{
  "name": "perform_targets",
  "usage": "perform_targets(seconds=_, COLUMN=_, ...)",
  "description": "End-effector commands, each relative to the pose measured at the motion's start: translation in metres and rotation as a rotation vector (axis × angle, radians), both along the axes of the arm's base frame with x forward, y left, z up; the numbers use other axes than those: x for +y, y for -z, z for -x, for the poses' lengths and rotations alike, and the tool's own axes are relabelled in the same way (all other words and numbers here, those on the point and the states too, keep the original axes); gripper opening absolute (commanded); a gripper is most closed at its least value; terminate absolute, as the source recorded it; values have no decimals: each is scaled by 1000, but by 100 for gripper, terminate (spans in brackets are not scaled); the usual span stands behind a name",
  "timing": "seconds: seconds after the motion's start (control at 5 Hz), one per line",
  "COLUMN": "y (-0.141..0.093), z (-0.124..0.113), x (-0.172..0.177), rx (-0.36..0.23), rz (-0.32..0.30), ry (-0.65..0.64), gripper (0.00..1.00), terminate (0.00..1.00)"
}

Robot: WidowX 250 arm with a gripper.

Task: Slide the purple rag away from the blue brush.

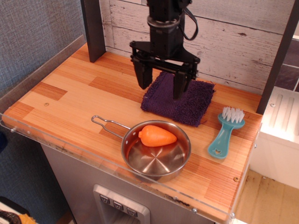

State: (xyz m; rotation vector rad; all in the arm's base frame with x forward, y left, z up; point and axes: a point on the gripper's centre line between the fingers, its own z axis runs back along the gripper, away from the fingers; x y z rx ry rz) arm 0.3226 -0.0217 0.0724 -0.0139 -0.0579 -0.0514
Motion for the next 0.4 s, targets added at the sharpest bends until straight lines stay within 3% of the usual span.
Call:
perform_targets(seconds=0.0, y=9, z=-21, x=6, rx=-70, rz=-11, ry=-11, gripper=100, terminate=0)
perform_targets(seconds=0.2, y=16, z=-33, x=3, rx=-99, rz=-13, ry=-10, gripper=100, terminate=0)
